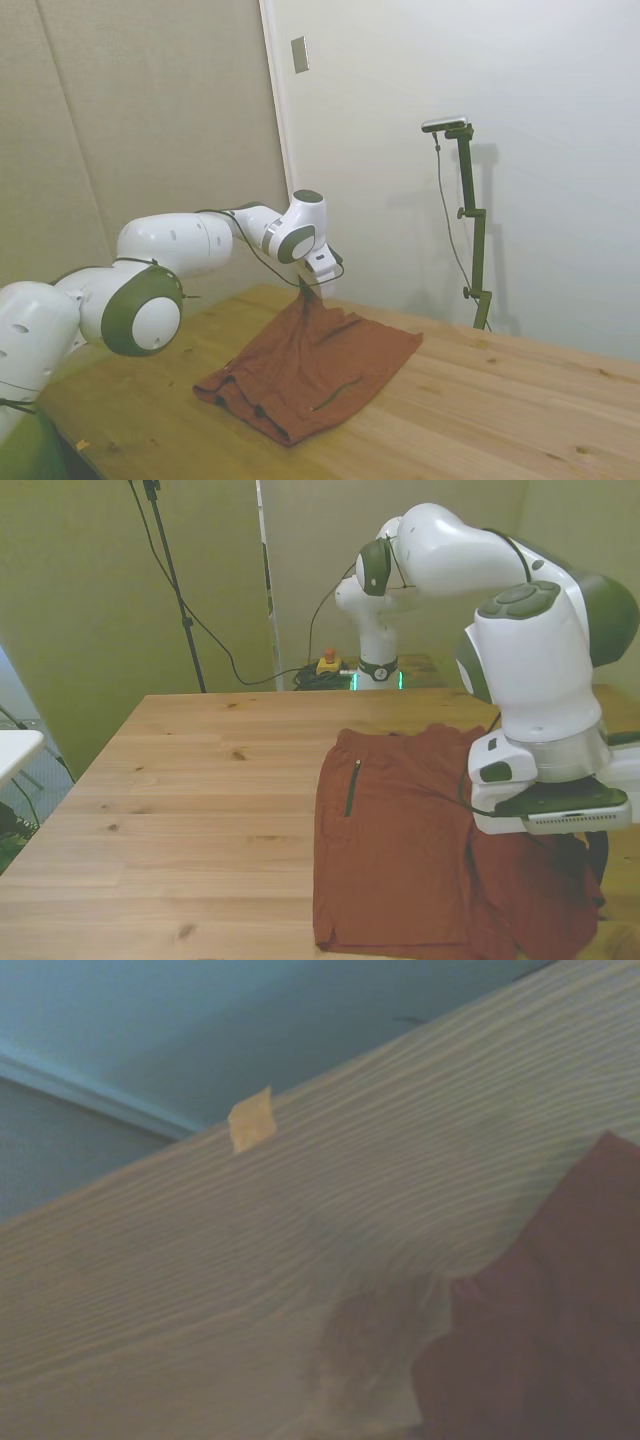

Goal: Unfold the shorts

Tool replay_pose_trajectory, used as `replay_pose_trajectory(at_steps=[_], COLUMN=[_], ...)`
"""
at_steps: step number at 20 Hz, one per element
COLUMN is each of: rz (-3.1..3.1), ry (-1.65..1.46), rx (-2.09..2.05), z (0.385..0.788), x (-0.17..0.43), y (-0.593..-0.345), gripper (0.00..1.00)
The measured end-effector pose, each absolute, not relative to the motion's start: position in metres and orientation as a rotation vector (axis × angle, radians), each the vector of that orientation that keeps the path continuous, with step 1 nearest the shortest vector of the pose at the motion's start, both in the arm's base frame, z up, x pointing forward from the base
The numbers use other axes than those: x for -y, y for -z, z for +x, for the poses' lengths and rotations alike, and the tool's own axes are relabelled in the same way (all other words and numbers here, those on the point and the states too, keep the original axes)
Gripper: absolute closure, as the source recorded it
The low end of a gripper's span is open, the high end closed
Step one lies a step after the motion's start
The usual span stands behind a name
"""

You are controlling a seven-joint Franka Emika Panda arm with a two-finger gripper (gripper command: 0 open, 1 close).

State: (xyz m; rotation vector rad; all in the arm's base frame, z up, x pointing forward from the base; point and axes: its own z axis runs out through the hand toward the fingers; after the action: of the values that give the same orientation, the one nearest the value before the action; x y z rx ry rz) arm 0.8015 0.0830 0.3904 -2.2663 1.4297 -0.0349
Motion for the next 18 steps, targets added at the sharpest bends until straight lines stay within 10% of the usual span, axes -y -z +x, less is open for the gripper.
replay_pose_trajectory(at_steps=[18], rz=[-2.315], ry=[0.061], rx=[-1.189], z=[0.802], x=[-0.119], y=[-0.432], gripper=[0.0])
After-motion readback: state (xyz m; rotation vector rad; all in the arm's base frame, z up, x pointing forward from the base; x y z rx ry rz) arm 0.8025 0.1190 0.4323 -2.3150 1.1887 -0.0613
